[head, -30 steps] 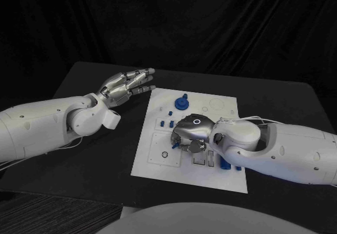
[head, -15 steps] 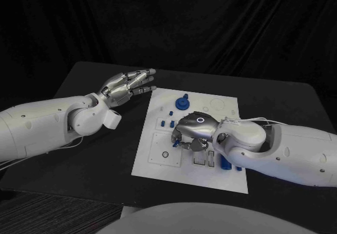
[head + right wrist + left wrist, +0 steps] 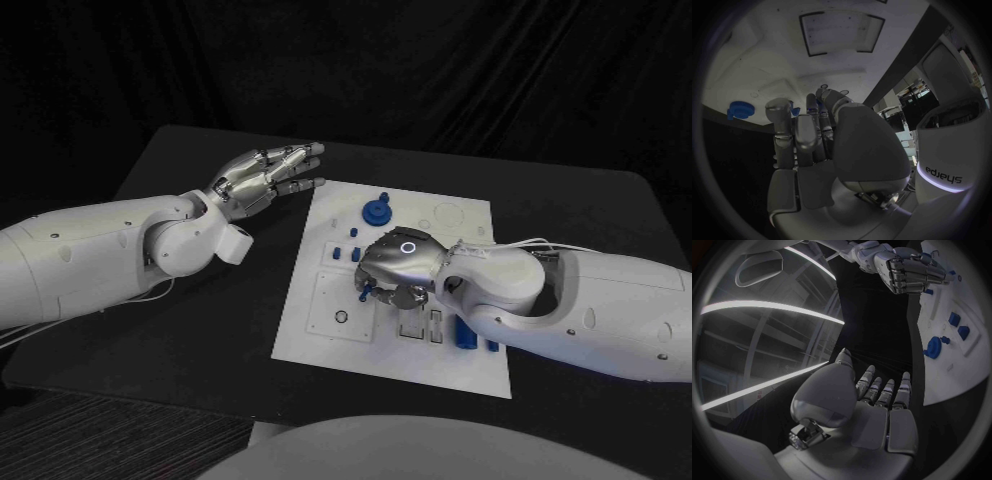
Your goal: Assemble the parts on the task board
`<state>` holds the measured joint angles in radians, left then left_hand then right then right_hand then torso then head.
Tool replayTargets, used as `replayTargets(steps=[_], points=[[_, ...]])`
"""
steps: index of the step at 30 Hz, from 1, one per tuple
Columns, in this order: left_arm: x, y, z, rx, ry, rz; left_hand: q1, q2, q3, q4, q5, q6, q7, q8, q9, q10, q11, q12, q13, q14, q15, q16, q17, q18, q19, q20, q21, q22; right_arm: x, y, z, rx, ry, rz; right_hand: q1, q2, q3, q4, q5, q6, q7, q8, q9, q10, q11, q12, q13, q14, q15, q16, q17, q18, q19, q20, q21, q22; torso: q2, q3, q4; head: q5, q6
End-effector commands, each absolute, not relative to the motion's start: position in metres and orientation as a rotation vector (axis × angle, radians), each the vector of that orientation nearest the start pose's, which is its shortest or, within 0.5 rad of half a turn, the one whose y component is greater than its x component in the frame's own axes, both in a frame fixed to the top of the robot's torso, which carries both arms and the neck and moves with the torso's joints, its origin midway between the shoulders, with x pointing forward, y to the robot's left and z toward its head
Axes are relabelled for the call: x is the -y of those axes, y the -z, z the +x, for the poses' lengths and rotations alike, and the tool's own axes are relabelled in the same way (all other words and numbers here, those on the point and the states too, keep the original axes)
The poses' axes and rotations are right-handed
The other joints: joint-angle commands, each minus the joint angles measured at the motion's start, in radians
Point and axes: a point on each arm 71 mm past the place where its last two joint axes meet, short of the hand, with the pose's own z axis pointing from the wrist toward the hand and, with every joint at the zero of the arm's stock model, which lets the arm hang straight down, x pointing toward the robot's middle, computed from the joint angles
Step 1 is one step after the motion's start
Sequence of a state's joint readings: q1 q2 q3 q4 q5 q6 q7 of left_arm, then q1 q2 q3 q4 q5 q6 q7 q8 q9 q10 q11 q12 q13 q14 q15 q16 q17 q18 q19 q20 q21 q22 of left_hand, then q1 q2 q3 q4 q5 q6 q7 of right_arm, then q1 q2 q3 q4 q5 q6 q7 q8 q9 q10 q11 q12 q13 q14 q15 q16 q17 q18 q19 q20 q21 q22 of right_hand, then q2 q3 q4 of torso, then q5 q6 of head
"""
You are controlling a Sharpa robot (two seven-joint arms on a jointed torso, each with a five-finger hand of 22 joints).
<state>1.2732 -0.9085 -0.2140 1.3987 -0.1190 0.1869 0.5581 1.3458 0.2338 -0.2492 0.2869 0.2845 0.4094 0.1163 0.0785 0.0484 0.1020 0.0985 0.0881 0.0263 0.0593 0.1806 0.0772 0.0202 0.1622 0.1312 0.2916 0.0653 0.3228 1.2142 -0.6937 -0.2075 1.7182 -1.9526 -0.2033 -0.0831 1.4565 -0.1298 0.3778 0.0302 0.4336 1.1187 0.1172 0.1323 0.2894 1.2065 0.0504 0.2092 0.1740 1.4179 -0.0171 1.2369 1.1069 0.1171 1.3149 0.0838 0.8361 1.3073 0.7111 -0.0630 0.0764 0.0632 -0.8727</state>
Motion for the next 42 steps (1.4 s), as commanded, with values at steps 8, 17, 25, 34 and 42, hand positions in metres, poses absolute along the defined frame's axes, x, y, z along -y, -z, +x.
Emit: replayTargets(steps=[8, 17, 25, 34, 42], points=[[-0.2557, 0.1982, 0.483, -1.603, 1.85, -0.831, -0.002, 0.01, -0.001, 0.003, 0.006, 0.013, 0.004, 0.007, 0.002, -0.004, 0.002, 0.004, 0.001, 0.0, 0.006, 0.006, 0.001, 0.013, 0.008, -0.002, 0.005, 0.002, 0.0664, 0.2163, 0.391, -1.428, -0.607, -1.061, -0.012, -0.01, -0.002, -0.011, -0.024, -0.005, -0.005, -0.015, -0.002, 0.002, -0.001, -0.001, 0.004, -0.015, -0.002, -0.018, -0.02, 0.014, -0.018, -0.007, -0.028, 0.092, 0.0, -0.0002, 0.0002, 0.003, 0.0], [-0.255, 0.1988, 0.483, -1.608, 1.851, -0.832, -0.002, 0.011, -0.001, 0.003, 0.006, 0.014, 0.005, 0.007, 0.002, -0.004, 0.002, 0.004, 0.001, 0.0, 0.006, 0.006, 0.002, 0.013, 0.009, -0.002, 0.006, 0.004, 0.0626, 0.2143, 0.3895, -1.387, -0.607, -1.071, -0.015, -0.011, -0.002, -0.014, -0.034, -0.009, -0.004, -0.02, -0.003, -0.001, 0.0, -0.002, 0.005, -0.022, -0.001, -0.026, -0.028, 0.015, -0.026, -0.007, -0.039, 0.09, 0.0, -0.0003, -0.0008, 0.01, 0.0], [-0.2547, 0.1993, 0.4831, -1.612, 1.852, -0.833, -0.002, 0.013, -0.001, 0.003, 0.007, 0.016, 0.007, 0.008, 0.003, -0.004, 0.003, 0.005, 0.001, 0.0, 0.007, 0.006, 0.002, 0.013, 0.01, -0.002, 0.006, 0.005, 0.0606, 0.2154, 0.3887, -1.383, -0.604, -1.096, -0.012, -0.013, 0.0, -0.02, -0.036, -0.014, -0.005, -0.025, -0.004, -0.003, -0.001, -0.003, 0.006, -0.027, -0.001, -0.032, -0.035, 0.016, -0.033, -0.007, -0.049, 0.088, 0.0, 0.0001, -0.0003, 0.015, 0.0], [-0.2541, 0.2003, 0.4832, -1.617, 1.853, -0.834, -0.002, 0.014, -0.001, 0.002, 0.007, 0.022, 0.01, 0.01, 0.003, -0.004, 0.004, 0.005, 0.001, 0.0, 0.007, 0.007, 0.002, 0.013, 0.012, -0.002, 0.007, 0.005, 0.0619, 0.2159, 0.3884, -1.379, -0.6, -1.109, -0.014, -0.015, 0.0, -0.024, -0.047, -0.026, -0.006, -0.036, -0.008, -0.011, -0.001, -0.007, 0.008, -0.035, 0.0, -0.041, -0.045, 0.018, -0.043, -0.007, -0.06, 0.086, 0.0, -0.0002, -0.0001, 0.03, 0.0], [-0.2545, 0.2011, 0.4831, -1.62, 1.851, -0.837, -0.002, 0.014, -0.001, 0.002, 0.007, 0.025, 0.011, 0.011, 0.004, -0.004, 0.004, 0.006, 0.001, 0.0, 0.007, 0.007, 0.002, 0.013, 0.012, -0.001, 0.007, 0.006, 0.0634, 0.2154, 0.3881, -1.372, -0.604, -1.106, -0.017, -0.015, 0.001, -0.024, -0.055, -0.037, -0.006, -0.044, -0.011, -0.013, -0.001, -0.008, 0.01, -0.036, -0.001, -0.041, -0.045, 0.018, -0.044, -0.006, -0.06, 0.086, 0.0, -0.0002, -0.0002, 0.041, 0.0]])
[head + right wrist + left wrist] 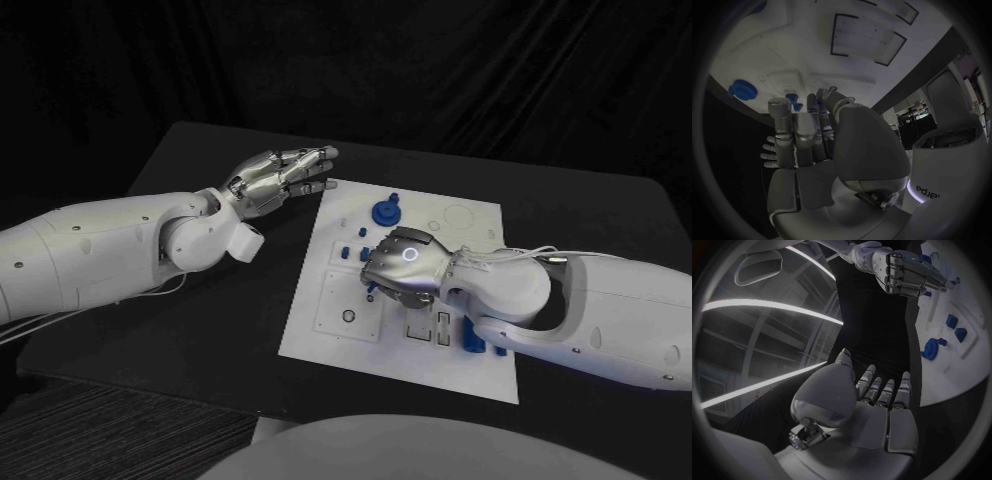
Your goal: Assemble the parts on the task board
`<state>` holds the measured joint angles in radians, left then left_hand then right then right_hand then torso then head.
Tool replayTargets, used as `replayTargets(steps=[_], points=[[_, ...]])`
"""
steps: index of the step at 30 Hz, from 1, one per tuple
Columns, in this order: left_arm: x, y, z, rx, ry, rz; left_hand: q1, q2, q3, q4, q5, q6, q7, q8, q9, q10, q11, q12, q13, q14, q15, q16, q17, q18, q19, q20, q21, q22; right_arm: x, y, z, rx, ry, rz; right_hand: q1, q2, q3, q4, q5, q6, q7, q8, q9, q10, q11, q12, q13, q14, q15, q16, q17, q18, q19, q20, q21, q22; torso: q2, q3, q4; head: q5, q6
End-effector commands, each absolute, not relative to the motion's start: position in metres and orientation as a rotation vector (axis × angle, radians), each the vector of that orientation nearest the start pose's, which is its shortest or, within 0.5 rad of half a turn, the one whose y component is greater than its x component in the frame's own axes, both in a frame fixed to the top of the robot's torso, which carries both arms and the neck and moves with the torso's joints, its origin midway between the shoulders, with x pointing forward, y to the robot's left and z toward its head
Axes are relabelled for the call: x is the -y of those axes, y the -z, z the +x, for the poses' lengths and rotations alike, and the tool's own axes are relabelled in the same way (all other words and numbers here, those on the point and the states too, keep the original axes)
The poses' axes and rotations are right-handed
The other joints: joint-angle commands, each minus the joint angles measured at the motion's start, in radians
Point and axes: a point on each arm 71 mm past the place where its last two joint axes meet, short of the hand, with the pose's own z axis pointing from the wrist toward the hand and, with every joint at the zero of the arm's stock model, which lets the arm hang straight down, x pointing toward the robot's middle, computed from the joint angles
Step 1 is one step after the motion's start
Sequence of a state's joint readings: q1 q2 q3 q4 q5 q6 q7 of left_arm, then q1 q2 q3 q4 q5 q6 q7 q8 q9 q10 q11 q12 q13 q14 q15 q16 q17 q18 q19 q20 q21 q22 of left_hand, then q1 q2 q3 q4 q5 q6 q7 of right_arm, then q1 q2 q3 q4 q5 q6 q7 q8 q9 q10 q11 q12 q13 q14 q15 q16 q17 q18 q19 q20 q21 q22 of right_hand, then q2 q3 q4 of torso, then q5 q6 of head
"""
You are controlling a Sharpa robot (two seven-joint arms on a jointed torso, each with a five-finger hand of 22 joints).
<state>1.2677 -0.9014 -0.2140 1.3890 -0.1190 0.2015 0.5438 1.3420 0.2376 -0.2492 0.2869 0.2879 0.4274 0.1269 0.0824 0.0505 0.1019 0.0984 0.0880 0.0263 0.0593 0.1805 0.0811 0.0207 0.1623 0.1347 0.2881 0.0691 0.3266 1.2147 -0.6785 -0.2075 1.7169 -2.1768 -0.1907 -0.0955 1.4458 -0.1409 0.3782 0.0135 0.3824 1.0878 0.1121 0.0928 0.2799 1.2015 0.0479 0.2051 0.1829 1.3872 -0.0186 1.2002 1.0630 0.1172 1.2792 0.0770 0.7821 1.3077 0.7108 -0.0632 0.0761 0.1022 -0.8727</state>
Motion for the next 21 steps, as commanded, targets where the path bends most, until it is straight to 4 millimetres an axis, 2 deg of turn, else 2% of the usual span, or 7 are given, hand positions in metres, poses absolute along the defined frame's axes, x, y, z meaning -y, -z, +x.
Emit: replayTargets(steps=[1, 14, 21], points=[[-0.2546, 0.2011, 0.4831, -1.62, 1.85, -0.837, 0.002, 0.01, -0.001, 0.002, 0.004, 0.007, 0.0, 0.007, 0.002, -0.004, 0.004, 0.006, 0.001, 0.0, 0.007, 0.003, 0.001, 0.013, 0.009, 0.002, 0.004, 0.002, 0.0636, 0.2154, 0.388, -1.372, -0.604, -1.106, -0.006, -0.004, 0.0, -0.007, -0.003, -0.006, -0.001, -0.004, -0.001, -0.008, 0.002, -0.004, 0.001, -0.005, 0.001, -0.004, -0.001, 0.018, -0.008, 0.0, -0.006, 0.085, 0.0, 0.0, 0.0002, 0.003, 0.0], [-0.2548, 0.2023, 0.4833, -1.624, 1.847, -0.84, 0.002, 0.01, -0.001, 0.001, 0.003, 0.012, 0.002, 0.008, 0.002, -0.004, 0.005, 0.006, 0.001, 0.001, 0.008, 0.004, 0.001, 0.013, 0.01, 0.002, 0.004, 0.003, 0.0658, 0.215, 0.3868, -1.371, -0.607, -1.104, -0.007, -0.003, 0.0, -0.009, -0.012, -0.008, -0.002, -0.007, -0.002, -0.006, 0.0, -0.002, 0.003, -0.006, 0.0, -0.006, -0.003, 0.018, -0.009, 0.001, -0.005, 0.085, 0.0, 0.0, 0.0003, 0.005, 0.0], [-0.2547, 0.2033, 0.4832, -1.63, 1.846, -0.843, 0.003, 0.009, -0.002, 0.0, 0.003, 0.019, 0.004, 0.011, 0.003, -0.003, 0.007, 0.007, 0.001, 0.001, 0.008, 0.004, 0.001, 0.012, 0.011, 0.002, 0.005, 0.004, 0.0662, 0.2151, 0.3858, -1.37, -0.611, -1.102, -0.014, -0.003, -0.002, -0.008, -0.032, -0.011, -0.003, -0.011, -0.003, -0.003, -0.001, 0.0, 0.007, -0.007, -0.002, -0.008, -0.006, 0.018, -0.009, 0.0, -0.006, 0.085, 0.0, 0.0, 0.0, 0.006, 0.0]])
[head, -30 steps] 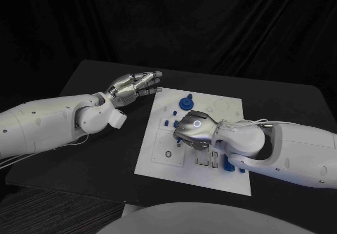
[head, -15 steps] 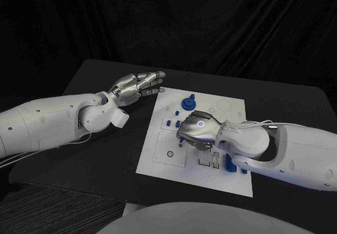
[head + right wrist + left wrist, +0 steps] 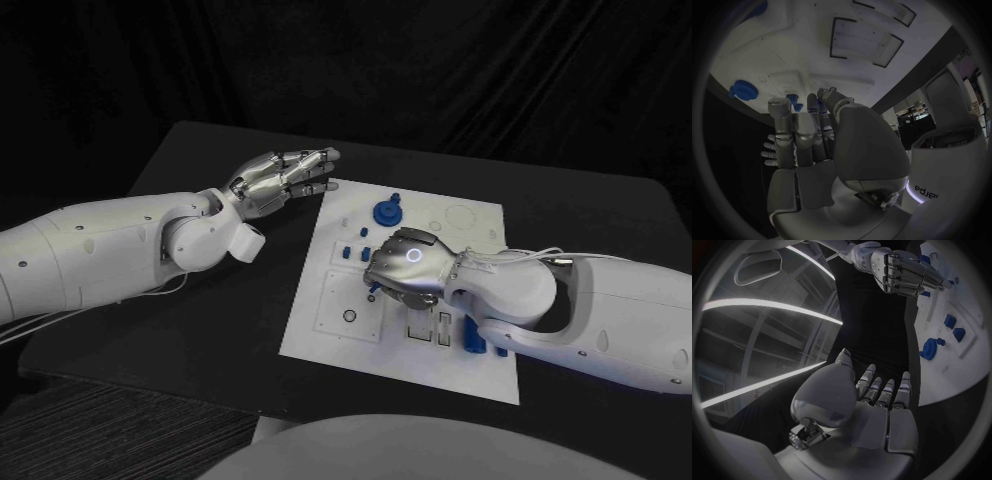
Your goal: Assemble the parts on the task board
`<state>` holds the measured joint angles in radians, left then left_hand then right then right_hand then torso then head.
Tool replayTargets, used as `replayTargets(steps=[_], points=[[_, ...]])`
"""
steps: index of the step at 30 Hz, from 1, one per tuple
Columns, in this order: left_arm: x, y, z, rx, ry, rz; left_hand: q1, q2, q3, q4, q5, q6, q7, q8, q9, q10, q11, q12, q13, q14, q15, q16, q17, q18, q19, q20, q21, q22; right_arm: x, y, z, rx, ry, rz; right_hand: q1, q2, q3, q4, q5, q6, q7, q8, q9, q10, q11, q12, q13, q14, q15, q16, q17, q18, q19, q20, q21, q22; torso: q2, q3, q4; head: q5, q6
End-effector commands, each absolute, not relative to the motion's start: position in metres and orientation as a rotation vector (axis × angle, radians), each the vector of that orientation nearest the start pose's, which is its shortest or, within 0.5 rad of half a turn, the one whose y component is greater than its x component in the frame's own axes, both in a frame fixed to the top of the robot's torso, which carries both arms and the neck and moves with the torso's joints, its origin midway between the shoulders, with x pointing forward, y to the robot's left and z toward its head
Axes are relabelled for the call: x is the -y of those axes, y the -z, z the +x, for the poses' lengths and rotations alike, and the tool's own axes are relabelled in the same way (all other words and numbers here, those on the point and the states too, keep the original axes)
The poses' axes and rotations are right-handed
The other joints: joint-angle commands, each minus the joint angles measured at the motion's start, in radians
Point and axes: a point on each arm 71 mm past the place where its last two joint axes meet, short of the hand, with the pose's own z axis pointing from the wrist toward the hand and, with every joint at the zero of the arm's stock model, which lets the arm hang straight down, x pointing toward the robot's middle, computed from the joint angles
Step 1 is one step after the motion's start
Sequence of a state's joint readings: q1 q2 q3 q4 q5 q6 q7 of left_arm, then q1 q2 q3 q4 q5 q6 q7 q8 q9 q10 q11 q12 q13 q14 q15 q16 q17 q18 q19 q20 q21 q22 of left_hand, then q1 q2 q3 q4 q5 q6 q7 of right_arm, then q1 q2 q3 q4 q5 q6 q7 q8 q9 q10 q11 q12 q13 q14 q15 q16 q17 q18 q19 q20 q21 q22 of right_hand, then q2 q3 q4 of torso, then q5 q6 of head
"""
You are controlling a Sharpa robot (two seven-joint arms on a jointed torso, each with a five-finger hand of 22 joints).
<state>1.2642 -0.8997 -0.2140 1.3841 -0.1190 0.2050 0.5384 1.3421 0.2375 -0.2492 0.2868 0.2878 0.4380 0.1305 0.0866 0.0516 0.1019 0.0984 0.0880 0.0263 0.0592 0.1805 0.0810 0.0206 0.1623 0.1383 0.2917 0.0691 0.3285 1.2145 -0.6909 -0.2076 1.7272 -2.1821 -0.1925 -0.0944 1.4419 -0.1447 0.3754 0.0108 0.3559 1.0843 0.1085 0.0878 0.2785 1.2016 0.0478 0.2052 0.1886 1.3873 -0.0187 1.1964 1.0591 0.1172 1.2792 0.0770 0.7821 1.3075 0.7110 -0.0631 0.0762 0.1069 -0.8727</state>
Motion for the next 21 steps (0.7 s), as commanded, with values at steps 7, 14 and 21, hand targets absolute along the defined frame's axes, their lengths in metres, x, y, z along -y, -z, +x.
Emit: replayTargets(steps=[7, 14, 21], points=[[-0.2548, 0.204, 0.4831, -1.635, 1.844, -0.845, 0.003, 0.009, -0.002, 0.0, 0.003, 0.012, 0.001, 0.008, 0.003, -0.003, 0.007, 0.008, 0.001, 0.001, 0.008, 0.005, 0.002, 0.012, 0.008, -0.001, 0.005, 0.002, 0.0669, 0.2155, 0.3855, -1.38, -0.617, -1.093, -0.017, 0.003, -0.001, -0.002, -0.029, -0.007, 0.0, -0.007, -0.001, -0.003, -0.002, 0.0, 0.004, -0.007, -0.003, -0.003, -0.001, 0.017, -0.008, 0.001, -0.004, 0.085, 0.0, -0.0001, 0.0002, 0.004, 0.0], [-0.2549, 0.2045, 0.4829, -1.639, 1.843, -0.847, 0.003, 0.009, -0.002, 0.0, 0.003, 0.012, 0.001, 0.008, 0.003, -0.003, 0.007, 0.008, 0.001, 0.001, 0.008, 0.005, 0.002, 0.012, 0.008, -0.001, 0.005, 0.002, 0.0674, 0.2158, 0.3851, -1.389, -0.622, -1.085, -0.018, 0.003, -0.001, -0.001, -0.033, -0.007, 0.0, -0.008, -0.001, -0.003, -0.002, 0.0, 0.005, -0.006, -0.003, -0.003, -0.001, 0.017, -0.008, 0.001, -0.004, 0.085, 0.0, -0.0002, 0.0002, 0.007, 0.0], [-0.2546, 0.2048, 0.4828, -1.642, 1.843, -0.848, 0.004, 0.009, -0.002, -0.001, 0.003, 0.016, 0.002, 0.01, 0.003, -0.002, 0.008, 0.008, 0.001, 0.001, 0.009, 0.005, 0.002, 0.012, 0.009, -0.001, 0.006, 0.003, 0.0666, 0.2161, 0.3842, -1.398, -0.632, -1.081, -0.022, 0.005, -0.002, 0.001, -0.039, -0.002, -0.001, -0.006, 0.0, -0.002, -0.002, 0.001, 0.006, -0.006, -0.003, -0.003, -0.001, 0.017, -0.007, 0.002, -0.003, 0.085, 0.0, -0.0002, 0.0003, 0.01, 0.0]])
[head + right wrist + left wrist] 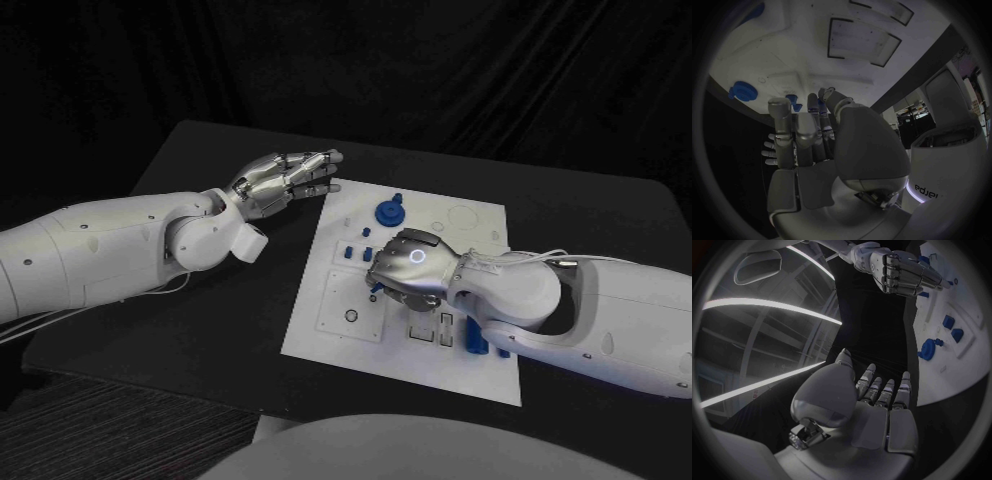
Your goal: Assemble the parts on the task board
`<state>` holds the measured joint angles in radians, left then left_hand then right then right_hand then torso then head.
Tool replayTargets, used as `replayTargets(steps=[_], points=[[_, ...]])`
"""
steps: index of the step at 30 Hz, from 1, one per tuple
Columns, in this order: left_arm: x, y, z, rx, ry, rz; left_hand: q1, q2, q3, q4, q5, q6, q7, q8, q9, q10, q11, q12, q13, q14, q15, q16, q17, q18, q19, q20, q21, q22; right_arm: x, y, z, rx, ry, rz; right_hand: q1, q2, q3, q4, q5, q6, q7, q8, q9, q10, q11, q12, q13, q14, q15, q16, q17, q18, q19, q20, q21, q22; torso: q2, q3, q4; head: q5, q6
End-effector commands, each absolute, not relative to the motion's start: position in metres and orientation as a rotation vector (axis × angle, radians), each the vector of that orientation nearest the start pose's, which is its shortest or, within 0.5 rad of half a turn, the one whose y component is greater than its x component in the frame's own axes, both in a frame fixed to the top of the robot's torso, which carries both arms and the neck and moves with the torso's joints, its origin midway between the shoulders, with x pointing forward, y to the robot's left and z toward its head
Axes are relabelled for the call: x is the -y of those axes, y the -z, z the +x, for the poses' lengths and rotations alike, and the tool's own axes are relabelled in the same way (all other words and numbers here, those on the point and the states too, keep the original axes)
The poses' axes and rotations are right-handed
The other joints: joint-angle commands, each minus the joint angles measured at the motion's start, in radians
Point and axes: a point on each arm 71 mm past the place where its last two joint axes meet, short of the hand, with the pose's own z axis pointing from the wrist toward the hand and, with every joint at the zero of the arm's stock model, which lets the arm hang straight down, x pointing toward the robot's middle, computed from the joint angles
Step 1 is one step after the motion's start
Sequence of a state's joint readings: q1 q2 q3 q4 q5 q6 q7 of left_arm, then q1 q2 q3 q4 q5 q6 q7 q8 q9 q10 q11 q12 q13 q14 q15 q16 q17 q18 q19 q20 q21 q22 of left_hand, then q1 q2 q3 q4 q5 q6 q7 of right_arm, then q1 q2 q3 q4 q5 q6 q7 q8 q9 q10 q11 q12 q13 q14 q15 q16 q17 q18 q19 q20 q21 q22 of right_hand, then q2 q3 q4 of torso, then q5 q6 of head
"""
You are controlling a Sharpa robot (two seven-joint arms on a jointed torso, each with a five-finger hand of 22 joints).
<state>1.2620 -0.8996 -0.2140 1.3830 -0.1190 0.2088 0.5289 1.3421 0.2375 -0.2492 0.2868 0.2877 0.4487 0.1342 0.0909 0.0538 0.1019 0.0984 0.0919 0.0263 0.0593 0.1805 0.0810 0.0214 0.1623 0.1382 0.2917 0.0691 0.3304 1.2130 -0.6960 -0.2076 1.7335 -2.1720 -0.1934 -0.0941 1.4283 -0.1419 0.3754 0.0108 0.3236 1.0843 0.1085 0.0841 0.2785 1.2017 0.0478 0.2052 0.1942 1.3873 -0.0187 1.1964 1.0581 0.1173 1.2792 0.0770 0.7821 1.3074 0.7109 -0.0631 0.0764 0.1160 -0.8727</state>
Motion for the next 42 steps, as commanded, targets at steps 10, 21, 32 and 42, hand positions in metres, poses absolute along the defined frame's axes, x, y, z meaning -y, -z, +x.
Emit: replayTargets(steps=[10, 21, 32, 42], points=[[-0.2546, 0.2054, 0.4828, -1.646, 1.842, -0.85, 0.003, 0.011, -0.002, 0.001, 0.003, 0.007, 0.0, 0.006, 0.001, -0.001, 0.01, 0.005, 0.001, 0.002, 0.009, 0.006, 0.001, 0.012, 0.01, -0.001, 0.006, 0.001, 0.0666, 0.2162, 0.3837, -1.405, -0.645, -1.073, -0.024, 0.01, -0.004, 0.01, 0.003, 0.019, -0.004, 0.008, 0.007, -0.001, -0.004, 0.0, 0.004, 0.0, -0.004, 0.005, 0.008, 0.016, -0.002, 0.002, 0.002, 0.086, 0.0, -0.0001, 0.0001, 0.004, 0.0], [-0.255, 0.2061, 0.4831, -1.65, 1.839, -0.852, 0.003, 0.011, -0.002, 0.001, 0.003, 0.007, 0.0, 0.006, 0.001, -0.001, 0.01, 0.005, 0.001, 0.002, 0.009, 0.006, 0.001, 0.012, 0.01, -0.001, 0.006, 0.001, 0.0678, 0.216, 0.3838, -1.411, -0.656, -1.059, -0.053, 0.021, -0.006, 0.03, 0.01, 0.023, -0.007, 0.008, 0.011, -0.003, -0.003, -0.003, 0.006, 0.005, -0.003, 0.012, 0.016, 0.015, 0.002, 0.003, 0.001, 0.086, 0.0, -0.0001, 0.0001, 0.005, 0.0], [-0.255, 0.2066, 0.4831, -1.653, 1.838, -0.853, 0.002, 0.013, -0.002, 0.002, 0.004, 0.007, 0.0, 0.007, 0.001, -0.002, 0.01, 0.006, 0.001, 0.002, 0.009, 0.007, 0.001, 0.011, 0.011, -0.001, 0.007, 0.001, 0.0668, 0.2165, 0.3831, -1.424, -0.651, -1.064, -0.05, 0.021, -0.005, 0.026, 0.014, 0.03, -0.009, 0.012, 0.014, -0.002, -0.005, -0.003, 0.007, 0.005, -0.004, 0.011, 0.015, 0.016, 0.001, 0.003, -0.005, 0.085, 0.0, -0.0001, 0.0002, 0.008, 0.0], [-0.2549, 0.2068, 0.4828, -1.656, 1.839, -0.854, 0.002, 0.015, -0.003, 0.002, 0.004, 0.006, 0.001, 0.007, 0.001, -0.001, 0.011, 0.006, 0.001, 0.003, 0.01, 0.008, 0.001, 0.011, 0.012, -0.001, 0.007, 0.002, 0.0642, 0.2178, 0.3816, -1.442, -0.642, -1.08, -0.04, 0.014, -0.003, 0.011, 0.033, 0.037, -0.01, 0.014, 0.018, 0.012, -0.009, 0.002, 0.012, -0.001, -0.005, 0.004, 0.006, 0.019, -0.004, 0.001, -0.022, 0.082, 0.0, -0.0003, 0.0004, 0.014, 0.0]])
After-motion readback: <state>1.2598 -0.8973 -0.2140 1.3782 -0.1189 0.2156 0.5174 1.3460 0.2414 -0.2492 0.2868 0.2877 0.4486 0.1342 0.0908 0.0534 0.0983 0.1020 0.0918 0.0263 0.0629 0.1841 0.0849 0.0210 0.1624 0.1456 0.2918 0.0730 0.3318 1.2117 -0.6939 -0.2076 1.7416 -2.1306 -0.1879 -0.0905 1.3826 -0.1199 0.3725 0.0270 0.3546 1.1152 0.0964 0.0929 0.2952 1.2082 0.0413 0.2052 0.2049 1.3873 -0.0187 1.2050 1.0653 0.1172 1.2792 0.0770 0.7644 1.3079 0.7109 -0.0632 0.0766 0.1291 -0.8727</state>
